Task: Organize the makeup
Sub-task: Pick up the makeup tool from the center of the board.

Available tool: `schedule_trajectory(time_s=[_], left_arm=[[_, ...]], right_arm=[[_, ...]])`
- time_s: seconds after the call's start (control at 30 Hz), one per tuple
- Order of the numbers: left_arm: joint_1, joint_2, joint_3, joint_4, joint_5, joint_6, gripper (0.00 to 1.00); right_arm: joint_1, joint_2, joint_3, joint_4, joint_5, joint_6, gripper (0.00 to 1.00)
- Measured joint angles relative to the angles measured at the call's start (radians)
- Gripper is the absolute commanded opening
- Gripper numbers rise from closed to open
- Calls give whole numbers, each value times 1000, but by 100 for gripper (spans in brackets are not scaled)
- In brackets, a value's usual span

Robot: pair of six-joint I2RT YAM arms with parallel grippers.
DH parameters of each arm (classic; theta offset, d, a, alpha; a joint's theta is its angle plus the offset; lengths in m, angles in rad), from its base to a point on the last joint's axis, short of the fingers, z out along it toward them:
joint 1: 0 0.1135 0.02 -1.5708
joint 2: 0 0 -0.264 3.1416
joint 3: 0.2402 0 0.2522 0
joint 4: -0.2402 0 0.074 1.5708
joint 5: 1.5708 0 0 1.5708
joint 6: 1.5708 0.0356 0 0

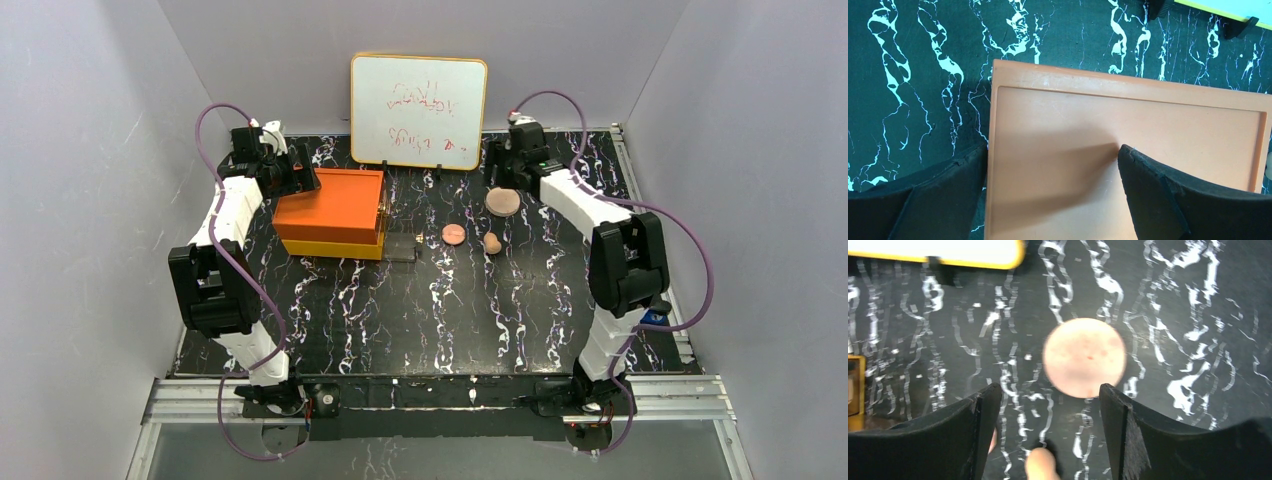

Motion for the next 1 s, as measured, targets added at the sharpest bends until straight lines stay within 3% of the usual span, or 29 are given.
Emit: schedule_trajectory(time_s=[0.13, 0.33, 0.6, 1.0], left_arm=[[2, -1, -1, 2, 3, 0, 96], [3, -1, -3, 3, 5, 0, 96], [3, -3, -8, 8, 5, 0, 96], [3, -3, -8, 10, 6, 0, 96]], right_arm=[[-71, 8, -41, -7, -14, 14, 68], [-84, 57, -47, 21, -36, 21, 45], [-95, 204, -5, 19, -40, 27, 46], [-122, 210, -2, 23, -56, 33, 46]])
